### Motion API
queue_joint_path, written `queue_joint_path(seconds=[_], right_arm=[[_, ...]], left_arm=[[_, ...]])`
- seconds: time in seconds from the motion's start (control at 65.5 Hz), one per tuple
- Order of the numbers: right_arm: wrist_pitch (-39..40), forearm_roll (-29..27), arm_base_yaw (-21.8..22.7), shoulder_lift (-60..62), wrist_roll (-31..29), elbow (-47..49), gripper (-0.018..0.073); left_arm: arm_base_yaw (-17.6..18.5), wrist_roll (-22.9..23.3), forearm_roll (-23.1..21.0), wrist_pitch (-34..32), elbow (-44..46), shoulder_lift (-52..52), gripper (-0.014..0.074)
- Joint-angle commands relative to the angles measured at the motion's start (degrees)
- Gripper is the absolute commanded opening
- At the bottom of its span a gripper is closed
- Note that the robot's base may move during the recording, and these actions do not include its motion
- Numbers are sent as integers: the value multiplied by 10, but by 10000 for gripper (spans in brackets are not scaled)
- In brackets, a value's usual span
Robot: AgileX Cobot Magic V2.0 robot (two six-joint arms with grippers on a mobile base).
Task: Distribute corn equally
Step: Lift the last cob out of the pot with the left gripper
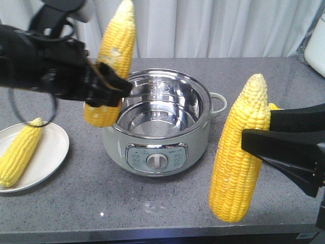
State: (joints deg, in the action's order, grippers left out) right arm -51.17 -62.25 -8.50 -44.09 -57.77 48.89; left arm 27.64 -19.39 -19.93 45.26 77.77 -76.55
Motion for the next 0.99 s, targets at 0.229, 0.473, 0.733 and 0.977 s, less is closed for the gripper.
queue_joint_path(seconds=[0.229, 0.473, 0.733, 0.977], right_arm=[[19, -28, 2, 3, -3, 15, 211], [19, -28, 2, 3, -3, 15, 211], [19, -28, 2, 3, -3, 15, 211], [19, -28, 2, 3, -3, 15, 211]], left_arm=[[-22, -94, -85, -156, -136, 164, 237], [-22, -94, -85, -165, -236, 260, 237], [-22, -94, -86, -160, -283, 315, 237], [-22, -94, -84, -158, -283, 317, 237]])
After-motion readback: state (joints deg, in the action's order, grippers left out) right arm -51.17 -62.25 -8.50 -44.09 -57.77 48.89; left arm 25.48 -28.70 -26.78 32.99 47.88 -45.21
